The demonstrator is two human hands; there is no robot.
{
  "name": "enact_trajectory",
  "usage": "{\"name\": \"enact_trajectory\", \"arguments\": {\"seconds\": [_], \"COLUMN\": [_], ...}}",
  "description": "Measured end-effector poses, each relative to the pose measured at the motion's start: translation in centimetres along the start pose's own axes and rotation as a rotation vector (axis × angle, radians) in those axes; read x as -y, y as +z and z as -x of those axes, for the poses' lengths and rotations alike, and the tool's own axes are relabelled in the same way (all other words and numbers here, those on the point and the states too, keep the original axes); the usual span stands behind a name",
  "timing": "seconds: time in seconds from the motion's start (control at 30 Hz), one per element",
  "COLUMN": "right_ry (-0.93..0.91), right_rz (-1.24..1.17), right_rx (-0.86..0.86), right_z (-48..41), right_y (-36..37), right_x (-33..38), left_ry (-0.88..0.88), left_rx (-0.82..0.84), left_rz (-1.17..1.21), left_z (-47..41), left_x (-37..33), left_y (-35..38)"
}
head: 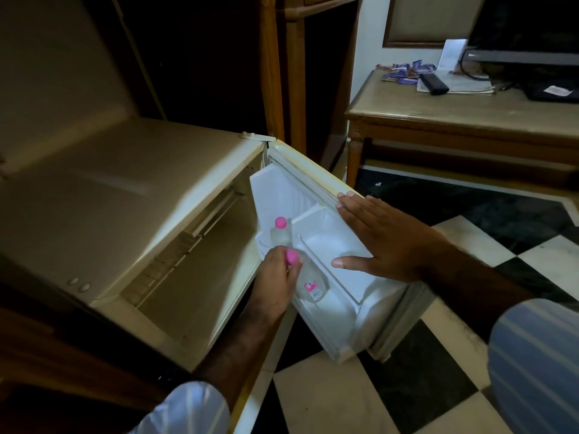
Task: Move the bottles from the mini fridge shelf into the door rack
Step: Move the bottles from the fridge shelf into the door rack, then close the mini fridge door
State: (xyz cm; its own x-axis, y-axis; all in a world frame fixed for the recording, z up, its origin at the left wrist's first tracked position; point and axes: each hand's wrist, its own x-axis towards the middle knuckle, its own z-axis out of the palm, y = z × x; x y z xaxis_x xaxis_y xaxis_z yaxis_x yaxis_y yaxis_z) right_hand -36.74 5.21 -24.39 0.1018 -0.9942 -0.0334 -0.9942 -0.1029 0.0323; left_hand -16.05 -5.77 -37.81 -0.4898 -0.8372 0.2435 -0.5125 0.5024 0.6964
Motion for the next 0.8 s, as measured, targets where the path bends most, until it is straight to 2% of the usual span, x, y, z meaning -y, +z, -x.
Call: {"name": "enact_trajectory", "arguments": {"seconds": [0.13, 0.4, 0.53, 0.6, 0.7, 0.8], "right_ry": [0.011, 0.142, 0.225, 0.27, 0.33, 0.424], "right_rz": [0.001, -0.206, -0.321, -0.38, -0.482, -0.461], "right_rx": [-0.014, -0.047, -0.108, -0.123, -0.132, -0.2], "right_z": [0.0, 0.3, 0.8, 0.9, 0.8, -0.1], "right_y": [0.1, -0.6, -0.9, -1.2, -1.6, -0.7], "right_x": [0.3, 0.8, 1.6, 2.1, 3.9, 6.9], "left_ry": [-0.007, -0.069, -0.188, -0.187, -0.15, -0.047], "left_rx": [0.2, 0.269, 0.351, 0.319, 0.08, -0.138], "left_rz": [-0.04, -0.09, -0.042, -0.158, -0.289, -0.452], "left_z": [-1.2, -2.2, -1.3, -0.8, 0.3, 1.1], "left_x": [0.0, -0.6, -0.4, -1.4, -3.8, -4.8], "left_y": [2.3, 1.9, -0.8, -3.3, -9.9, -16.2]}}
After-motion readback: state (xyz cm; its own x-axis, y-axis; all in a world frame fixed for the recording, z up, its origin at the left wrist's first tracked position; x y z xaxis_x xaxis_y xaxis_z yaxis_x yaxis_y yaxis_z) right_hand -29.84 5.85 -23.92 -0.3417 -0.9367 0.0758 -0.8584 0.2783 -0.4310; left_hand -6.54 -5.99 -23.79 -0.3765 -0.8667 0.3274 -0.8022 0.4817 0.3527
